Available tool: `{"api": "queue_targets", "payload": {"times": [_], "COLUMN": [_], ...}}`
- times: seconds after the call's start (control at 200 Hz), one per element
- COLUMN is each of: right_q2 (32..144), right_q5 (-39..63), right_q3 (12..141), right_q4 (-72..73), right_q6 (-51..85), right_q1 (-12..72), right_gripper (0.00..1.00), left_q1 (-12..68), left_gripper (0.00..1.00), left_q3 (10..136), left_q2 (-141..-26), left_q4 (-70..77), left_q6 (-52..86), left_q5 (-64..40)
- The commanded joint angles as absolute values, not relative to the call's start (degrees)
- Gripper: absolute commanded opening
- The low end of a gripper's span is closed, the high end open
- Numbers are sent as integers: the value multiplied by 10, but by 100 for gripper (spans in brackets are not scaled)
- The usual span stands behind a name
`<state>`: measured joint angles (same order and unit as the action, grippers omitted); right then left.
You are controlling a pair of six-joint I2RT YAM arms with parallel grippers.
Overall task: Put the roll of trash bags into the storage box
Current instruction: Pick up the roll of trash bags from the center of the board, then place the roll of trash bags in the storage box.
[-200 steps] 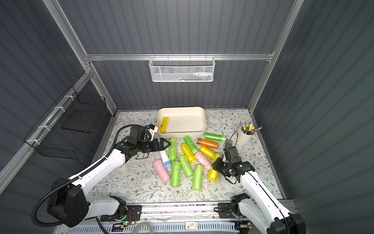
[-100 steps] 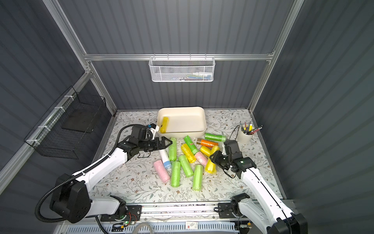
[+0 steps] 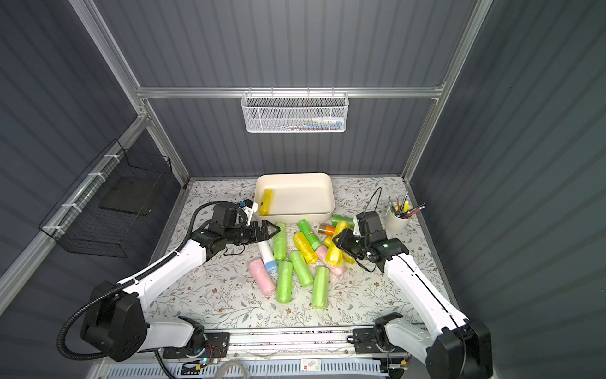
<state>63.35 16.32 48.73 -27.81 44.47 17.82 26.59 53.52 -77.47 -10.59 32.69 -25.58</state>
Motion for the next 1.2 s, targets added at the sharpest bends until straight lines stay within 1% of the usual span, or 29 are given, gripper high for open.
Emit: {"api": "queue_targets", "payload": {"times": [0.0, 0.19, 0.57, 0.845, 0.865, 1.001, 1.196], "right_q2": [653, 675, 733, 775, 779, 804, 855], "right_q5": [166, 163, 162, 157, 157, 158, 158], "right_q3": [519, 548, 614, 660, 665, 691, 747], "right_q4": [-256, -243, -236, -235, -234, -231, -236], "right_q6": [432, 431, 423, 417, 417, 411, 396], "right_q1": [186, 195, 219, 239, 241, 246, 259], "right_gripper": [43, 43, 44, 44, 44, 44, 44], "left_q1": [268, 268, 268, 268, 268, 268, 268], "left_gripper": [100, 100, 100, 100, 100, 100, 100], "left_q3": [522, 520, 500, 495, 494, 493, 487], "left_q2": [-757, -754, -701, -676, -673, -656, -631], "left_q4": [-107, -117, -139, -161, -163, -178, -195], "left_q6": [331, 330, 321, 313, 313, 304, 297], "left_q5": [-259, -256, -206, -193, -174, -148, -130]}}
